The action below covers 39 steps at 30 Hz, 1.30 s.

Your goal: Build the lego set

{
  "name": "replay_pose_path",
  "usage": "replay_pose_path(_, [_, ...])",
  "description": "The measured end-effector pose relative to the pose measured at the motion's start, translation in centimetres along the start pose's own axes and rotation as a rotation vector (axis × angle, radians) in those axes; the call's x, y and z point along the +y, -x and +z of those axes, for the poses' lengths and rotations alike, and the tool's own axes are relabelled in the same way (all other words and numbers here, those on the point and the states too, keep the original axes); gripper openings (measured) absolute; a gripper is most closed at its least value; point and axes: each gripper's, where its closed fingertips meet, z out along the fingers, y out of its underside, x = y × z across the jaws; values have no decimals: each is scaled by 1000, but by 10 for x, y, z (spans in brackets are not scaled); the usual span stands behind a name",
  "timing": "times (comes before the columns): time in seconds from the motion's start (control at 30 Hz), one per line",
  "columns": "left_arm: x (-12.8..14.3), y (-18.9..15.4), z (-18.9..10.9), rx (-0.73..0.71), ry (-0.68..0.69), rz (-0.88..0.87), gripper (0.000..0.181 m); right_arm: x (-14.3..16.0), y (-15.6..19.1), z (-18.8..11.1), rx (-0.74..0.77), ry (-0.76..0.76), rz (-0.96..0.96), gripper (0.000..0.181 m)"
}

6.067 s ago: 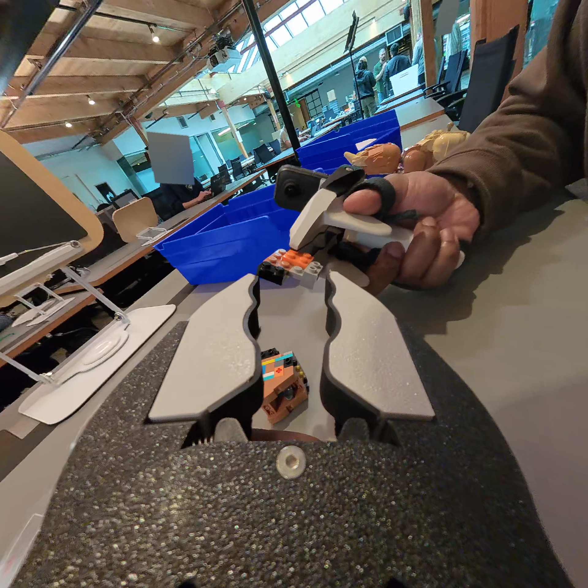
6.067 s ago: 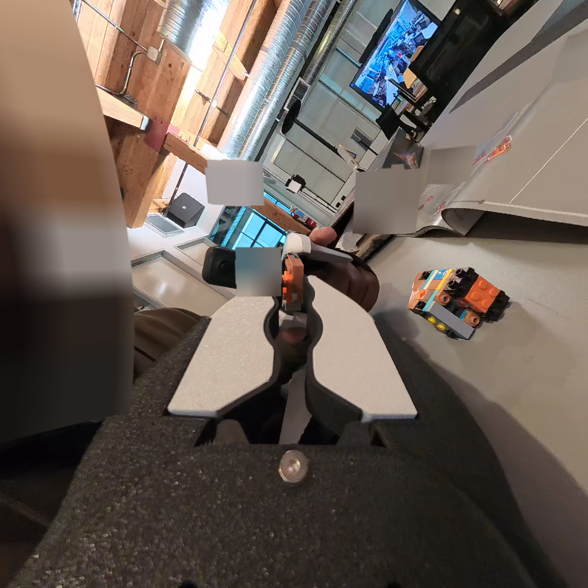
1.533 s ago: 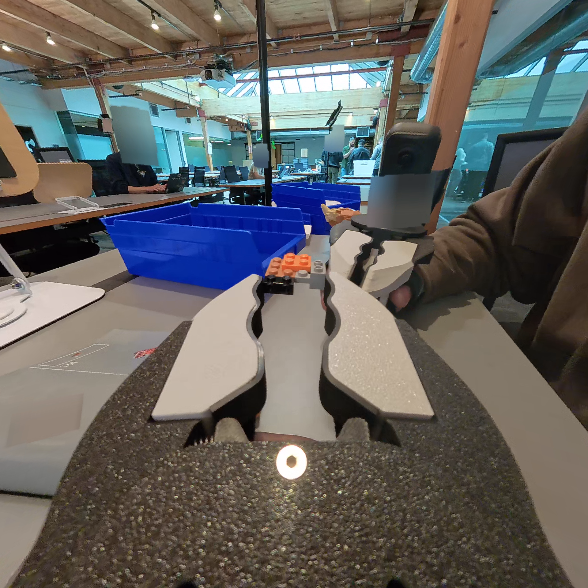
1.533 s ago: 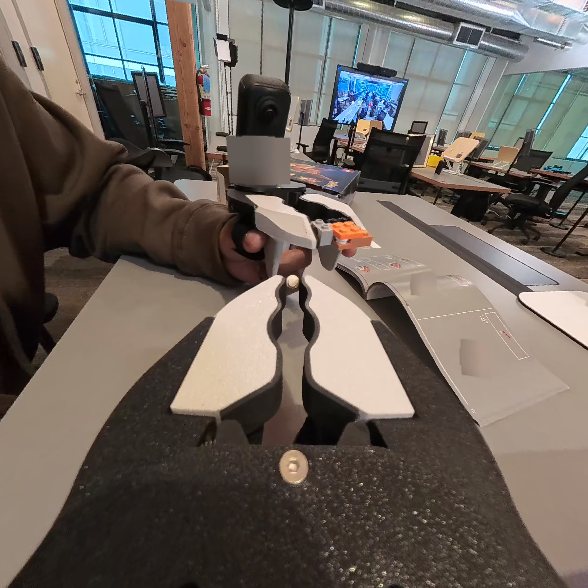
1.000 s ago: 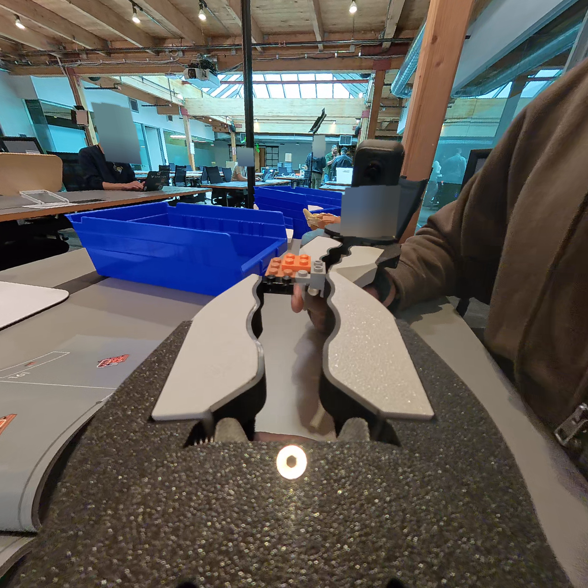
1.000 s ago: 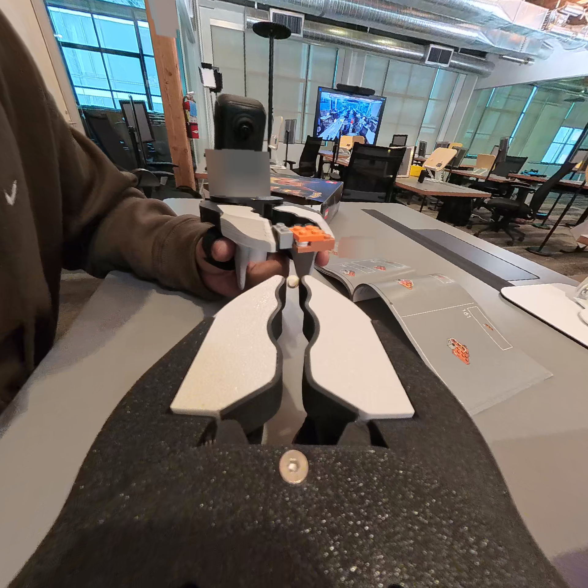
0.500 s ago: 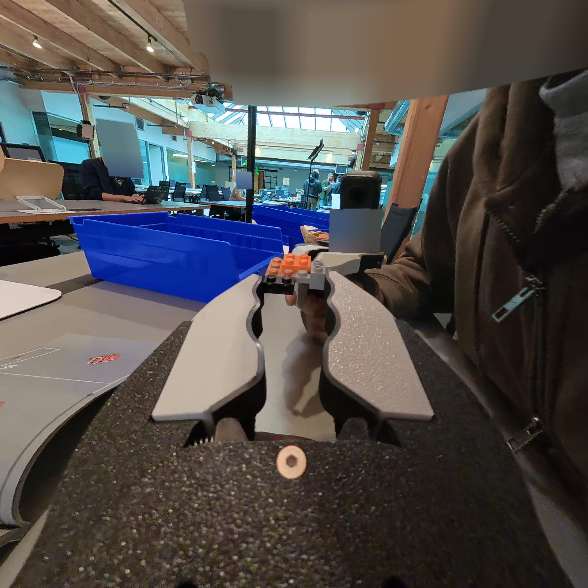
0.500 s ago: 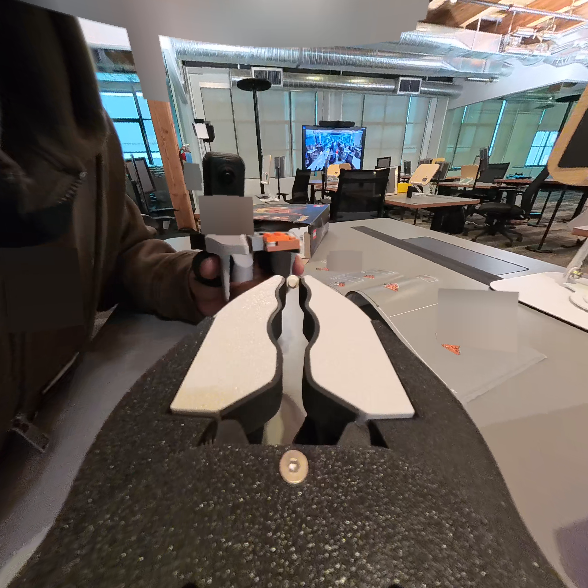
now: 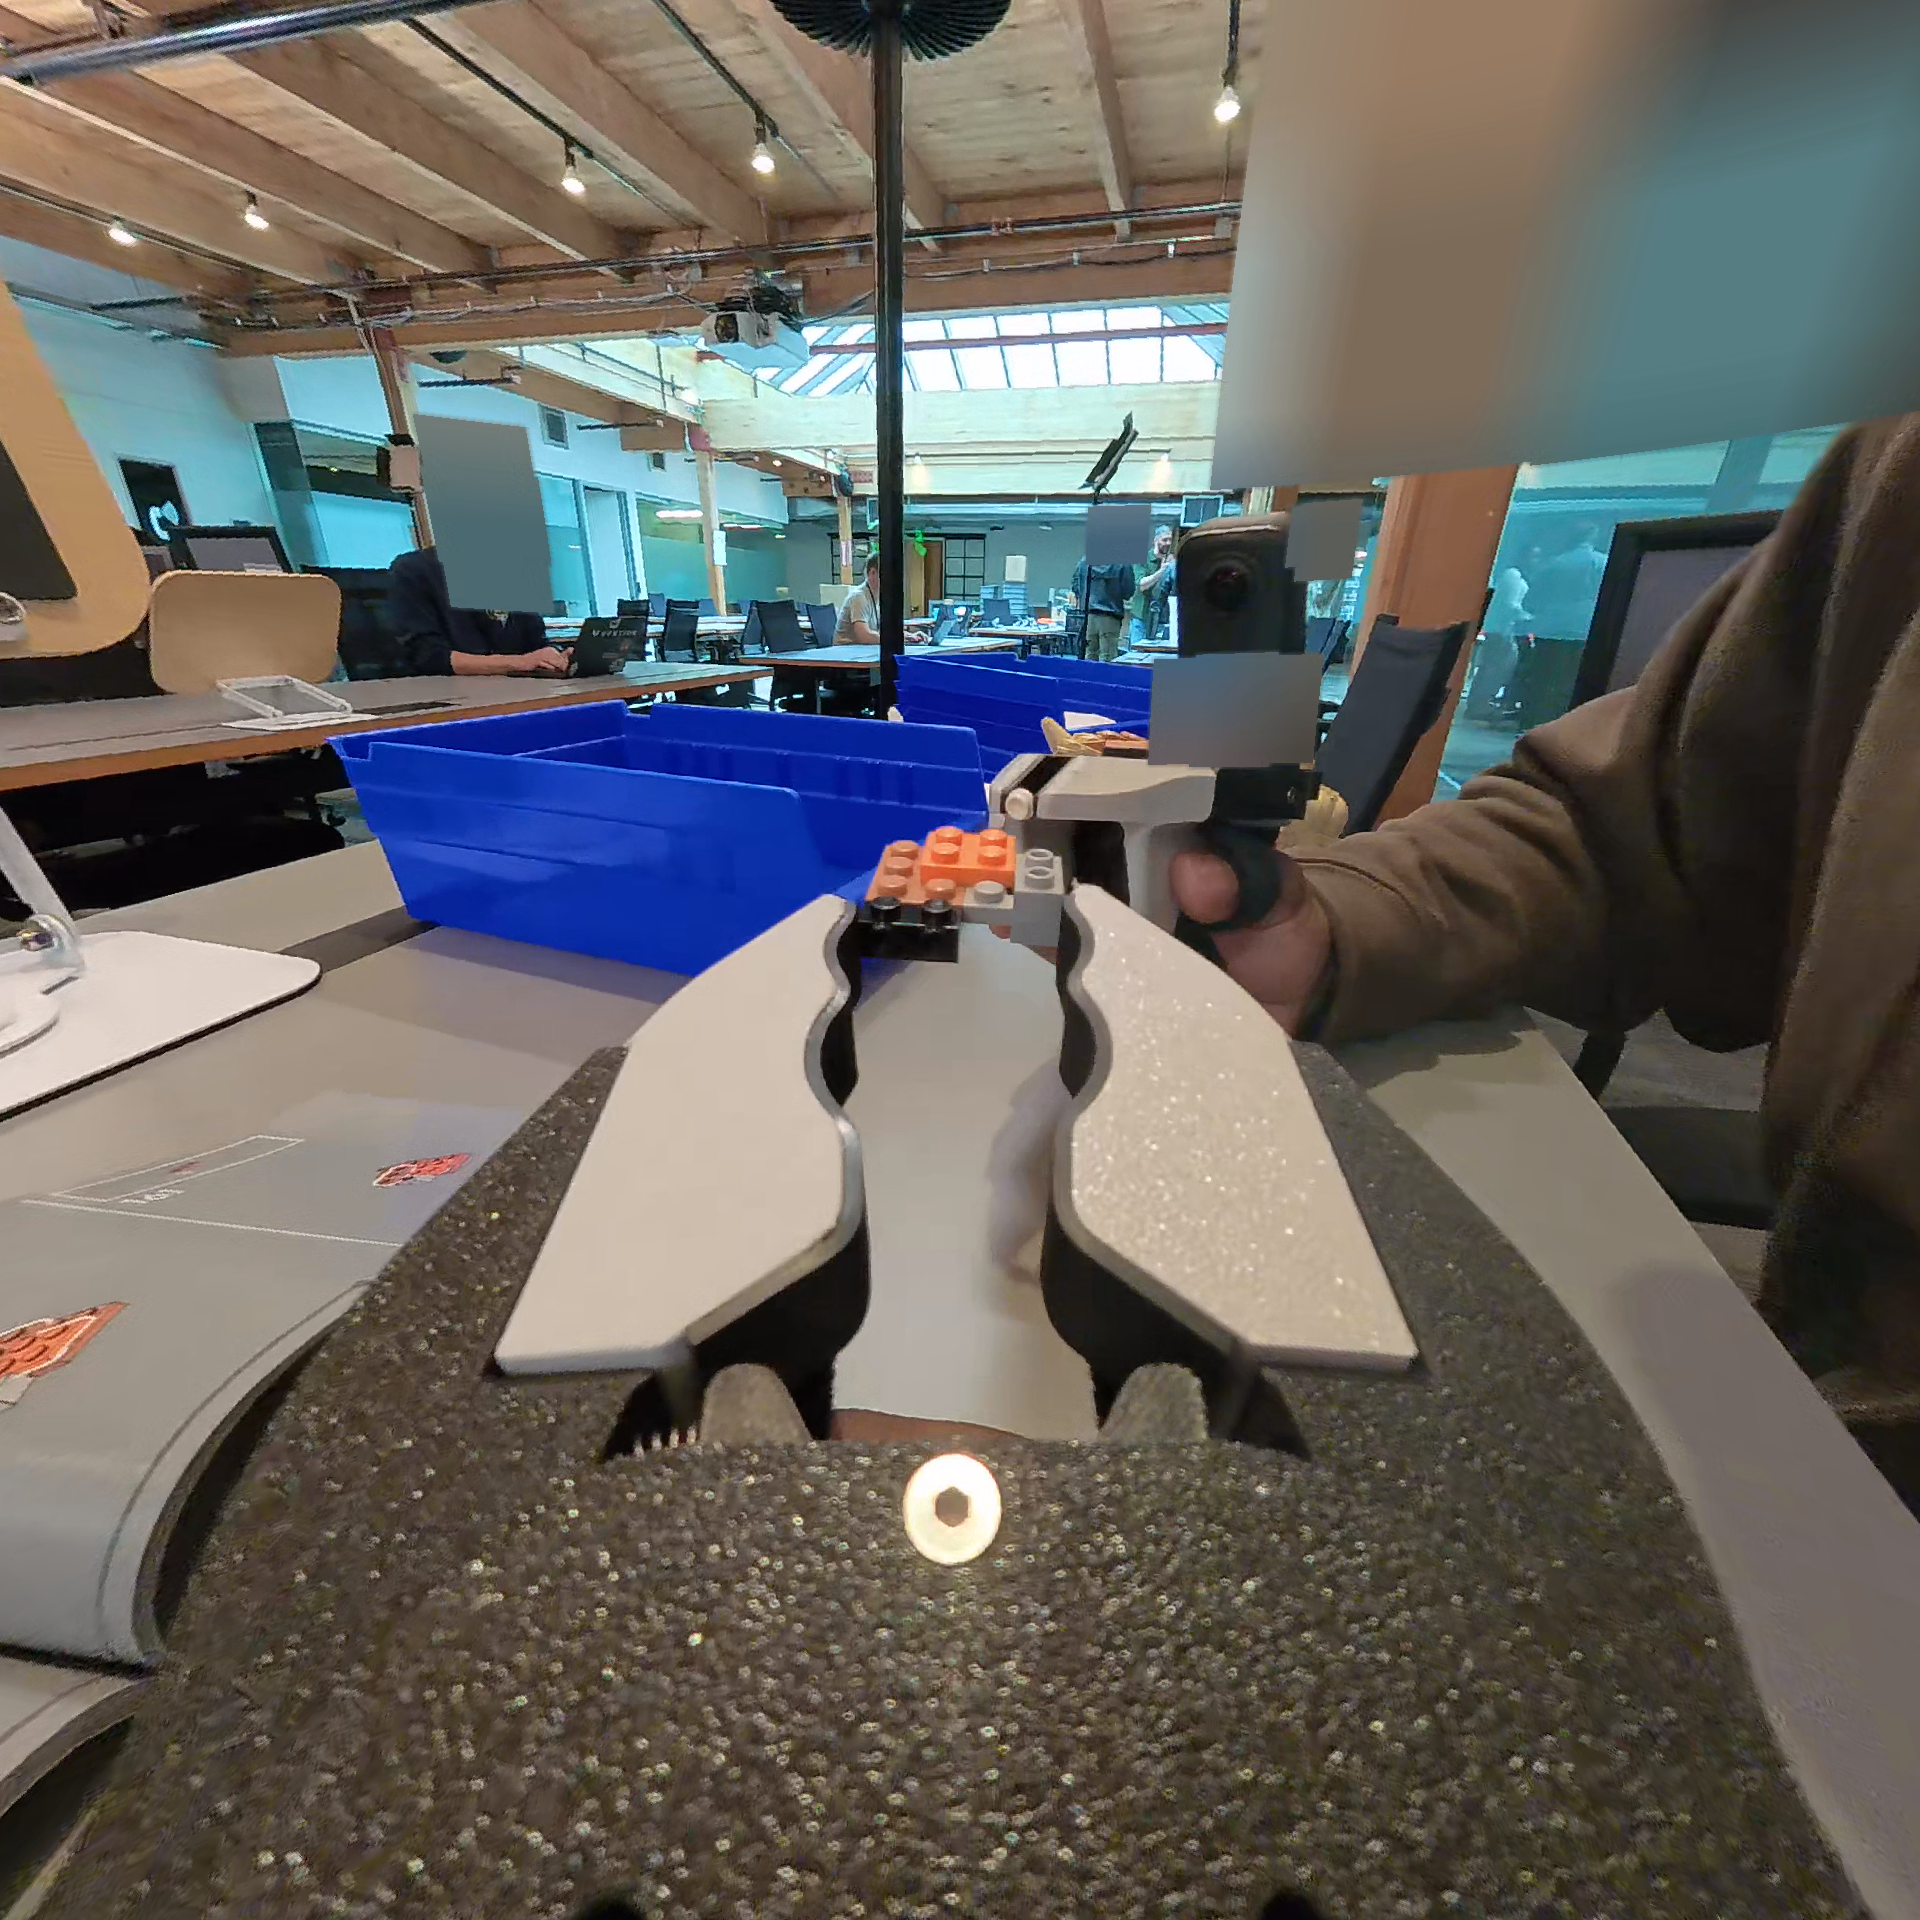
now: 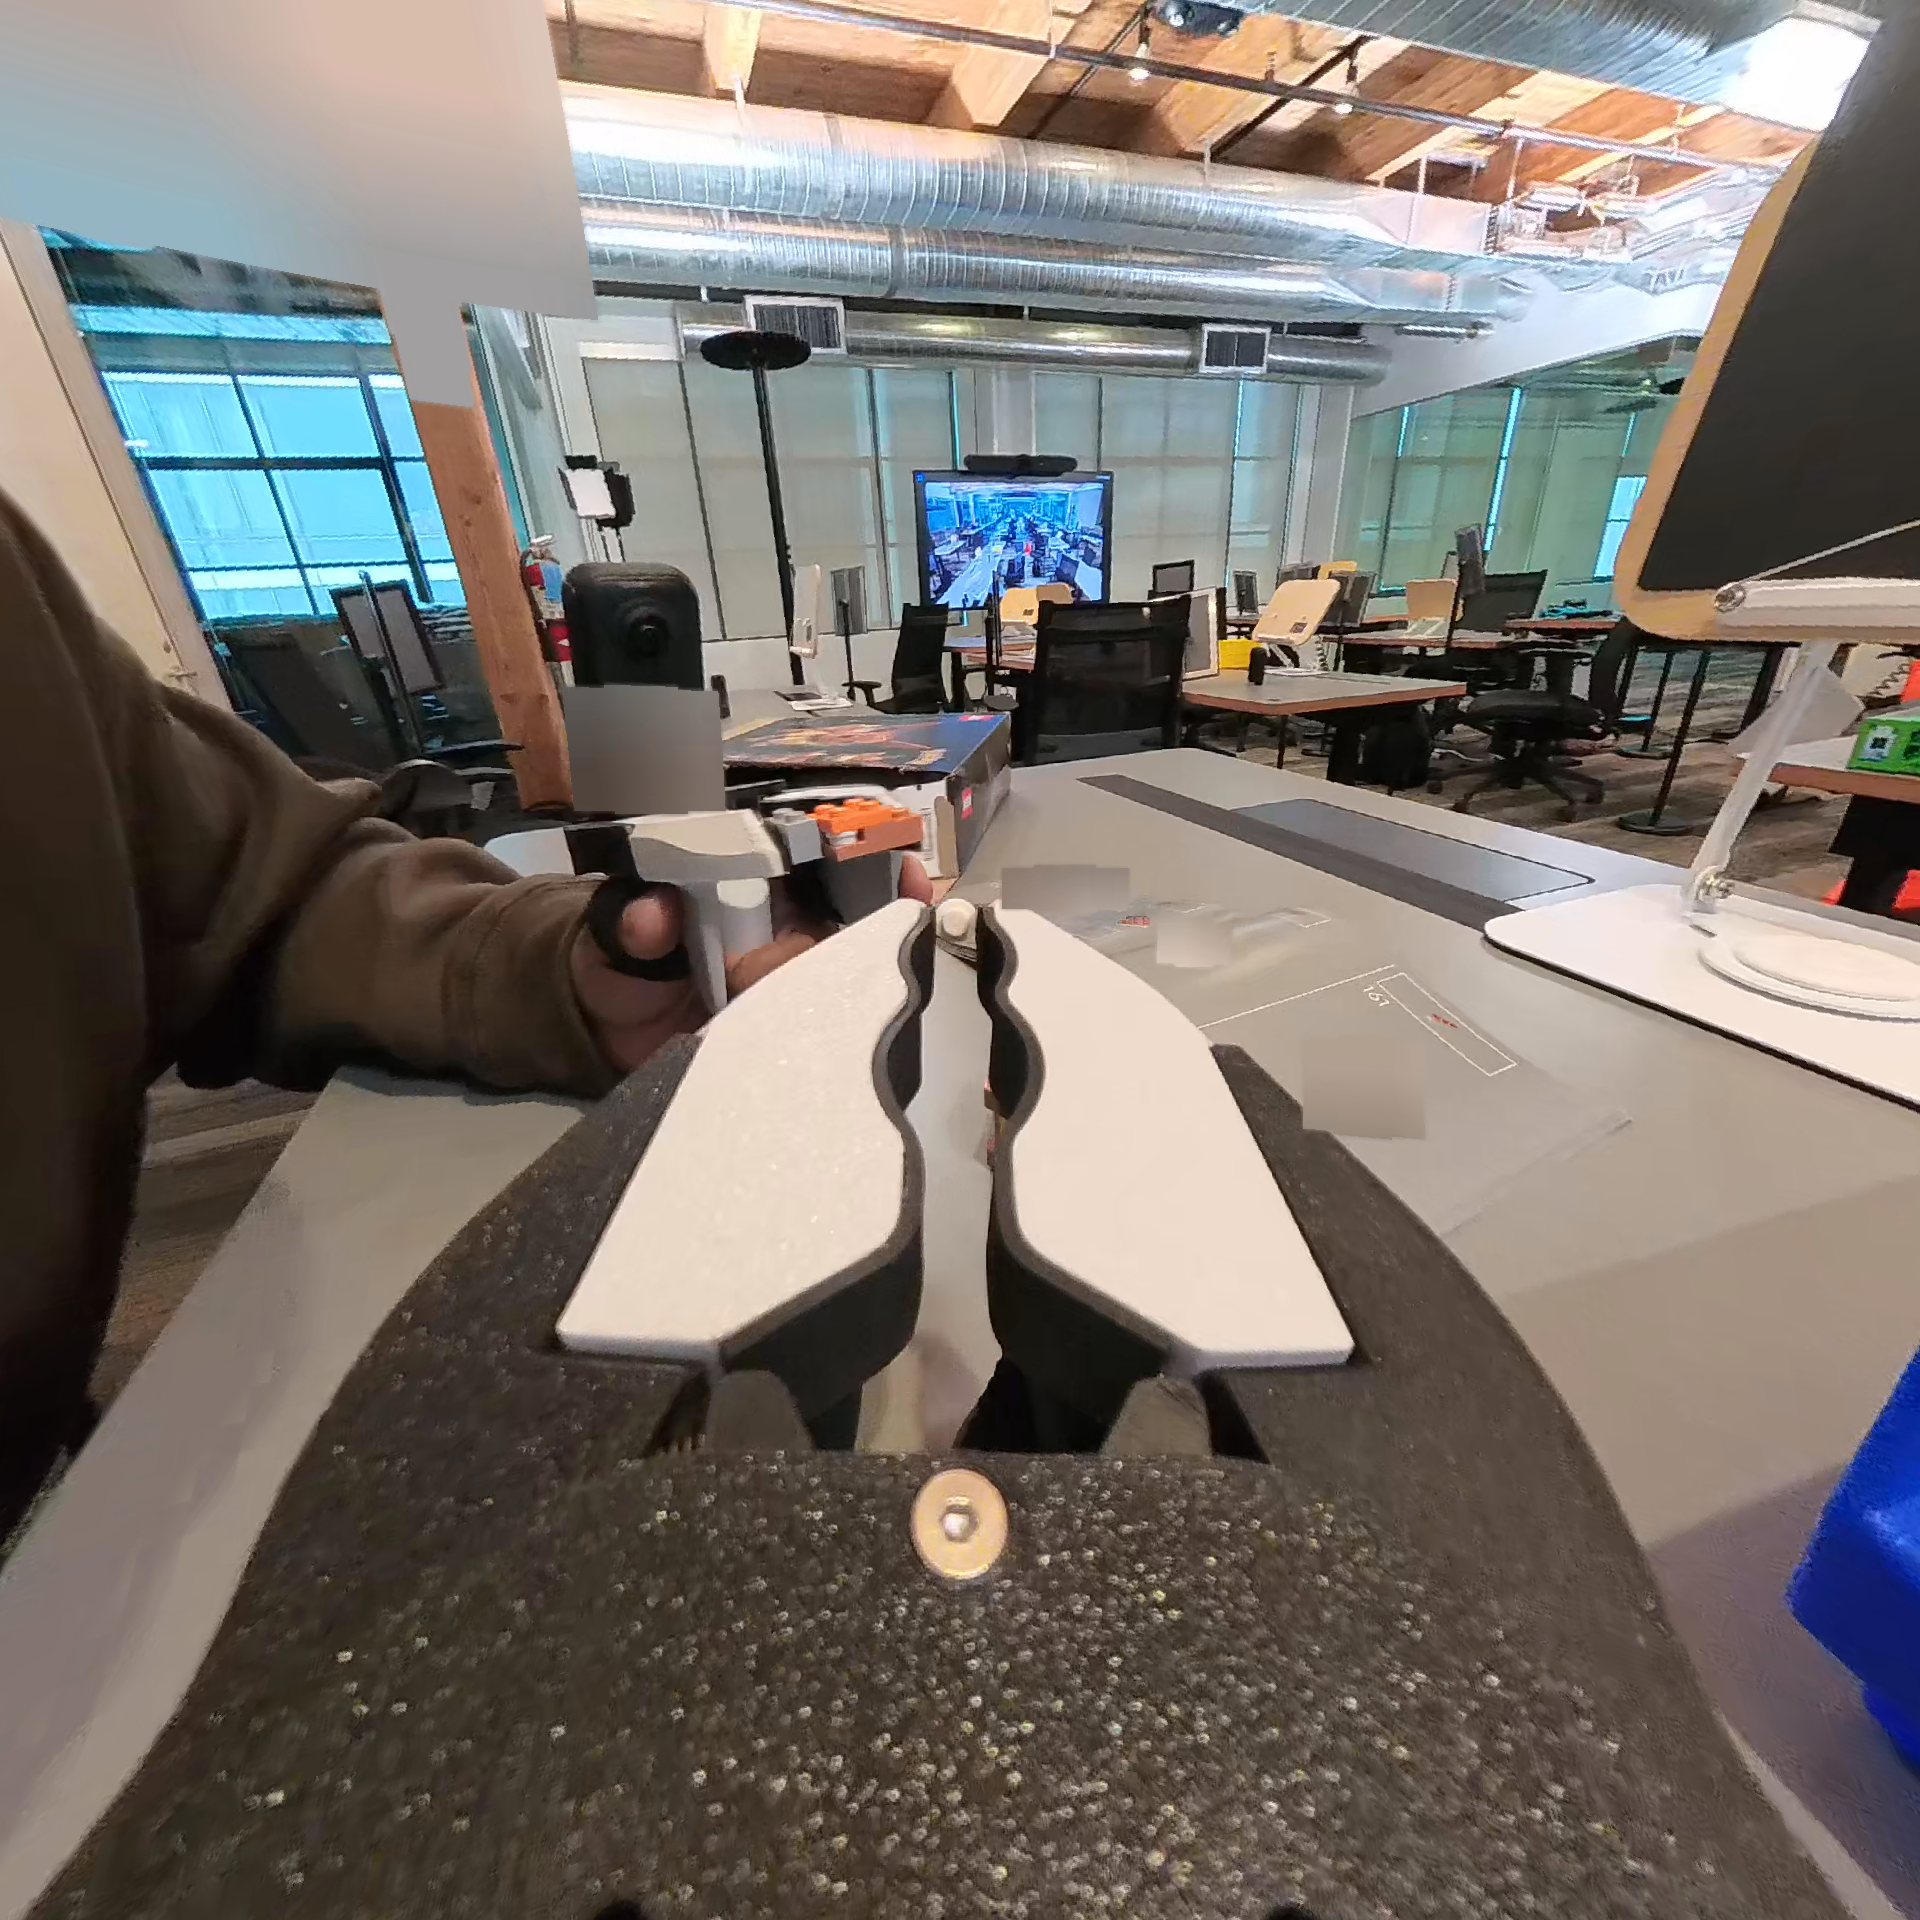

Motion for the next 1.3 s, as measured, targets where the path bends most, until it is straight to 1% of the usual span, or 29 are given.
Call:
replay_pose_path(0.13, [4, -3, 2, 17, 6, -43, 36, 2, -1, -2, -12, -1, 33, 7])
replay_pose_path(0.3, [6, -1, 5, 2, 20, -45, 36, 2, -7, -2, -9, -16, 84, 7])
replay_pose_path(0.4, [11, -3, 9, -7, 57, -14, 36, 2, -5, -1, -10, -5, 62, 7])
replay_pose_path(0.47, [15, -3, 12, -21, 91, -2, 36, -1, -3, -1, -10, 7, 10, 7])
replay_pose_path(0.6, [19, -5, 14, -39, 128, -34, 36, -16, 4, 2, -15, 30, -23, 7])
replay_pose_path(0.73, [22, -16, 15, -28, 151, -25, 36, -21, 19, 15, -40, 154, 47, 7])
replay_pose_path(0.83, [22, -19, 15, -38, 153, 25, 36, -13, 38, 24, -119, 331, 97, 7])
replay_pose_path(0.93, [25, -20, 14, -66, 178, 110, 36, -3, 47, 28, -157, 528, 42, 7])
replay_pose_path(1.03, [27, -21, 15, -79, 200, 164, 36, 9, 48, 28, -171, 688, -47, 7])
replay_pose_path(1.13, [31, -19, 15, -95, 225, 190, 36, 17, 48, 30, -196, 752, -66, 7])
replay_pose_path(1.3, [37, -15, 14, -119, 274, 216, 36, 27, 44, 32, -203, 801, -84, 7])
